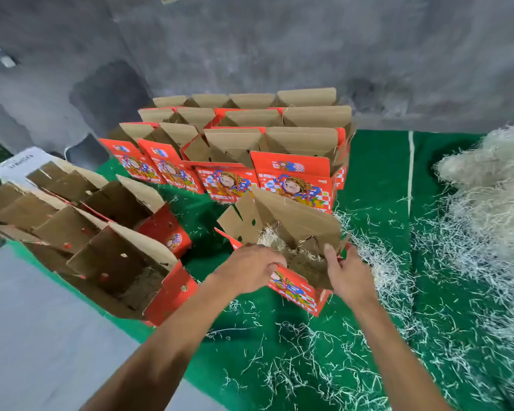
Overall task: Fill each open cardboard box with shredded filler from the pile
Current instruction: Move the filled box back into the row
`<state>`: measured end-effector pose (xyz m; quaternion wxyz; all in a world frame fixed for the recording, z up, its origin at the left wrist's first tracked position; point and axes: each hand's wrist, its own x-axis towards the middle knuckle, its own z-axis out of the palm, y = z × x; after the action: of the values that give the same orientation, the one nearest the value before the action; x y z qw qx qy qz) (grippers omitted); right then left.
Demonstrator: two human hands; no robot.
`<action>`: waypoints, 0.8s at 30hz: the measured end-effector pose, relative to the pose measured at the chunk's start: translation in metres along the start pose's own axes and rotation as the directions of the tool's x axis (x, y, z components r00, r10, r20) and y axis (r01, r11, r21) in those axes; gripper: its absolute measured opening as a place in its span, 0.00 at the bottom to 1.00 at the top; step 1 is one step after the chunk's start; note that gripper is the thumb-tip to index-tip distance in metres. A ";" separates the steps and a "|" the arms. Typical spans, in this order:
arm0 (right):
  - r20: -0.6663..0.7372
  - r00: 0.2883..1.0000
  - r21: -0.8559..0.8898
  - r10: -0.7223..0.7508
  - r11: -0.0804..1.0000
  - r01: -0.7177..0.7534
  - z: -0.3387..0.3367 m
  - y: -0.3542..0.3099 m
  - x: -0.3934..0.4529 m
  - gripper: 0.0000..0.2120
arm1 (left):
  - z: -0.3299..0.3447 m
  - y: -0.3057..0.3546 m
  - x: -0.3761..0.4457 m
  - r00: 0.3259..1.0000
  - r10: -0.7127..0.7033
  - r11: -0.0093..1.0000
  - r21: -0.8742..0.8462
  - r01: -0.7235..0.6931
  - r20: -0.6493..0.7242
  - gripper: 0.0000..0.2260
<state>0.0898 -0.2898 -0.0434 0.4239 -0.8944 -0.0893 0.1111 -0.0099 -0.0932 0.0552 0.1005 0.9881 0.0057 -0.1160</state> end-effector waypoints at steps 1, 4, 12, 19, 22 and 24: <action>0.018 1.000 -0.015 0.003 1.000 -0.003 0.011 -0.009 0.001 0.27 | -0.003 -0.011 -0.006 1.000 -0.026 1.000 0.017 0.026 -0.015 0.12; 0.076 0.997 -0.037 0.009 0.999 -0.007 0.044 -0.032 0.002 0.23 | -0.009 -0.046 -0.022 0.995 -0.095 0.994 0.046 0.095 -0.005 0.13; 0.229 0.972 -0.015 -0.049 0.998 0.054 0.114 -0.079 0.004 0.21 | -0.022 -0.112 -0.060 0.972 -0.234 0.971 0.044 0.235 -0.026 0.14; 0.407 0.901 0.147 -0.151 0.984 0.098 0.165 -0.125 -0.001 0.19 | -0.035 -0.150 -0.088 0.922 -0.377 0.919 0.088 0.384 -0.085 0.21; 0.555 0.827 0.145 -0.086 0.989 0.005 0.175 -0.142 0.001 0.22 | -0.039 -0.158 -0.092 0.906 -0.412 0.905 0.067 0.419 -0.101 0.21; 0.696 0.714 0.253 -0.074 0.956 -0.148 0.178 -0.147 0.001 0.29 | -0.040 -0.163 -0.091 0.907 -0.410 0.909 0.041 0.415 -0.099 0.19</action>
<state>0.0324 -0.0659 -0.0388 0.4828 -0.7153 -0.2073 0.4607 -0.0947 0.0756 0.0820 0.0429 0.9713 0.2154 -0.0911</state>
